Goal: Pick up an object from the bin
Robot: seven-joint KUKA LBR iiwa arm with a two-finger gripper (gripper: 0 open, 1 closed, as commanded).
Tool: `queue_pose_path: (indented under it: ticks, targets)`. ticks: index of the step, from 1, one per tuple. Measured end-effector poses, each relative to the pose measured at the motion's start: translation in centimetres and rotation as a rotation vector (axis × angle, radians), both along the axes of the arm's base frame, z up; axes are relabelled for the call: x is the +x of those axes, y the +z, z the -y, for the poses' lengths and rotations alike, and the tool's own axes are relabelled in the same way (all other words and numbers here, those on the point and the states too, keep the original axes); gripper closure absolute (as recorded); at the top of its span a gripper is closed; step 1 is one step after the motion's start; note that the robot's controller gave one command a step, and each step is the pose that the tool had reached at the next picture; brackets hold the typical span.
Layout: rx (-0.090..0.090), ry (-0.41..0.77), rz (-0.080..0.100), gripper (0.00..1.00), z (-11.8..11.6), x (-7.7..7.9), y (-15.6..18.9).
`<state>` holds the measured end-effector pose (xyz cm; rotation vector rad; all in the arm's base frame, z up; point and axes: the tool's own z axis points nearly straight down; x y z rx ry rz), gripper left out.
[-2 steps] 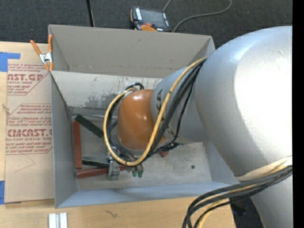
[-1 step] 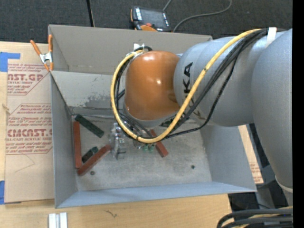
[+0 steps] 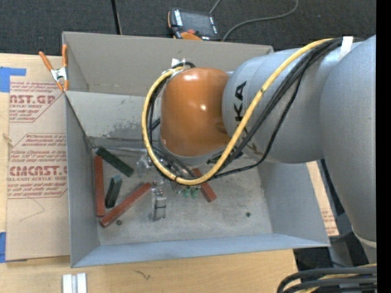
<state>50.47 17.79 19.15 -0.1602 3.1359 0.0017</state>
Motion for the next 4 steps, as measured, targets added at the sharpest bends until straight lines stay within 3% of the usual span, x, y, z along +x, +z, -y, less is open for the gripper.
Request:
queue_pose_path:
  ticks: [1, 2, 3, 4]
  targets:
    - [-0.002, 0.103, -0.005, 0.00, -2.6, 2.6, -12.6]
    - [-0.002, -0.137, -0.002, 0.00, -5.2, 0.8, -12.0]
    - [-0.001, -0.137, -0.003, 1.00, -5.2, 0.8, -12.0]
    - [0.003, -0.143, 0.007, 1.00, -2.4, 2.6, 2.7]
